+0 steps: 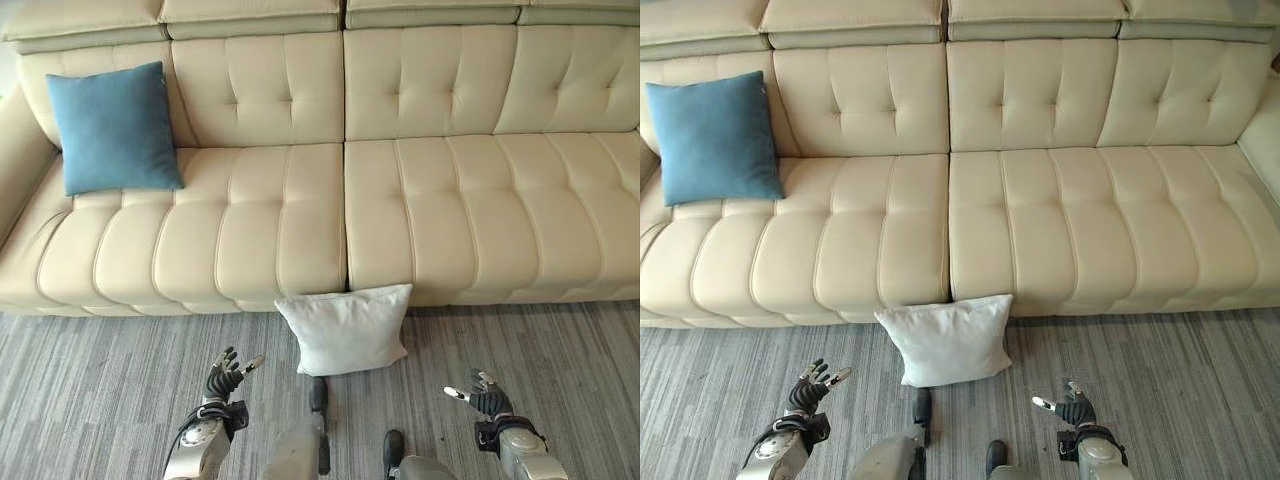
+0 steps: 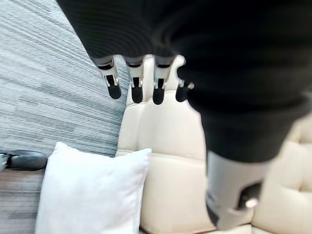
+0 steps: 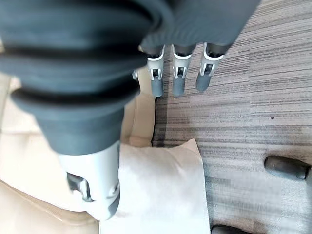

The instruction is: Pick up all the scattered cushions and arrange them neatly on the sofa.

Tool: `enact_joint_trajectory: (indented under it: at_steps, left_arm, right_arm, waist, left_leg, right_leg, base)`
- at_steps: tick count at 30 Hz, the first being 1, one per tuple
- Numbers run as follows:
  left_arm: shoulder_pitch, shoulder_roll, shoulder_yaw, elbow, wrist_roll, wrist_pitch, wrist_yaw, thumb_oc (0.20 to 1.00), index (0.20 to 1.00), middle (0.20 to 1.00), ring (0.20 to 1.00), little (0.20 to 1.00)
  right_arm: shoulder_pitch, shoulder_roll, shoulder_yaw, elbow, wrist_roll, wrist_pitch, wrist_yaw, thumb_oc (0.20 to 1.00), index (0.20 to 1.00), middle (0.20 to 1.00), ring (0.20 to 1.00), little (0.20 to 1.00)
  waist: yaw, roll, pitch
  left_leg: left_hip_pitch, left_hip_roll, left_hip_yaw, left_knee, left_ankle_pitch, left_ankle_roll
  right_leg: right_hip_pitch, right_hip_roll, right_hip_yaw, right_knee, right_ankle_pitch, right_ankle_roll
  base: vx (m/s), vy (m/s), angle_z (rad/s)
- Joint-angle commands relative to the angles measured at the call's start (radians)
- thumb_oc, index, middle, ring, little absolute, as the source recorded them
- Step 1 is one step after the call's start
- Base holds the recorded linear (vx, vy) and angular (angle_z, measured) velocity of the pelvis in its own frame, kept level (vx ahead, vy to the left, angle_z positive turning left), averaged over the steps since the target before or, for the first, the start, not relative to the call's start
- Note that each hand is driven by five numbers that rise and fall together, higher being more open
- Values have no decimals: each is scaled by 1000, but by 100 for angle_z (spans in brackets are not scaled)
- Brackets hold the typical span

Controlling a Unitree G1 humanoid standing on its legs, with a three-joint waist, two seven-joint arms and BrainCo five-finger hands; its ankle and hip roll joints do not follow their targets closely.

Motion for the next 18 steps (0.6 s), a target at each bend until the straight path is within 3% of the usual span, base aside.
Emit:
enact_joint_trajectory:
  at_steps: [1,5,7,9,14,15,18]
  left_arm:
    - [19,54,23,-34,57,-27,0,1000,1000,1000,1000,1000]
    - [1,60,16,-19,67,-36,3,1000,1000,1000,1000,1000]
    - [-18,64,-2,29,83,-31,-4,1000,1000,1000,1000,1000]
    - [-35,53,-13,67,95,-30,-5,1000,1000,1000,1000,1000]
    - [-115,11,-55,263,101,-23,-1,1000,1000,1000,1000,1000]
    - [-158,-6,-69,389,99,-18,3,1000,1000,1000,1000,1000]
    - [-195,-14,-75,461,93,-14,11,1000,1000,1000,1000,1000]
  right_arm:
    - [-27,-2,13,-10,-8,-10,-1,1000,1000,1000,1000,1000]
    - [-44,2,24,-12,-2,-14,-4,1000,1000,1000,1000,1000]
    - [-60,1,40,0,-3,-8,-11,1000,1000,1000,1000,1000]
    - [-71,-2,51,18,-10,-6,-13,1000,1000,1000,1000,1000]
    - [-126,-4,89,97,-9,-1,-20,1000,1000,1000,1000,1000]
    - [-163,13,101,172,17,-2,-25,1000,1000,1000,1000,1000]
    - [-196,24,112,241,31,-2,-35,1000,1000,1000,1000,1000]
  waist:
    - [16,-30,-12]
    - [0,-14,12]
    - [-14,-29,31]
    - [-14,-33,31]
    - [-24,-23,22]
    - [-29,-16,26]
    - [-30,-12,40]
  left_leg:
    - [-16,39,-14,75,-126,-63]
    - [29,45,-17,43,-137,-64]
    - [48,32,-24,49,-160,-72]
    - [43,32,-19,53,-160,-75]
    - [27,41,-19,49,-155,-81]
    - [17,45,-25,44,-150,-86]
    - [-4,46,-29,49,-148,-88]
  right_leg:
    - [-3,-10,45,38,54,41]
    - [-91,11,22,-9,39,13]
    - [-96,6,6,-215,66,12]
    - [-78,9,11,-251,79,11]
    - [-70,23,15,-272,76,-7]
    - [-81,30,14,-266,67,-14]
    - [-105,34,14,-254,62,-18]
  base:
    - [79,128,14]
    - [110,26,3]
    - [120,-100,-4]
    - [61,-76,3]
    - [44,-84,-5]
    - [18,-48,0]
    - [-8,-33,11]
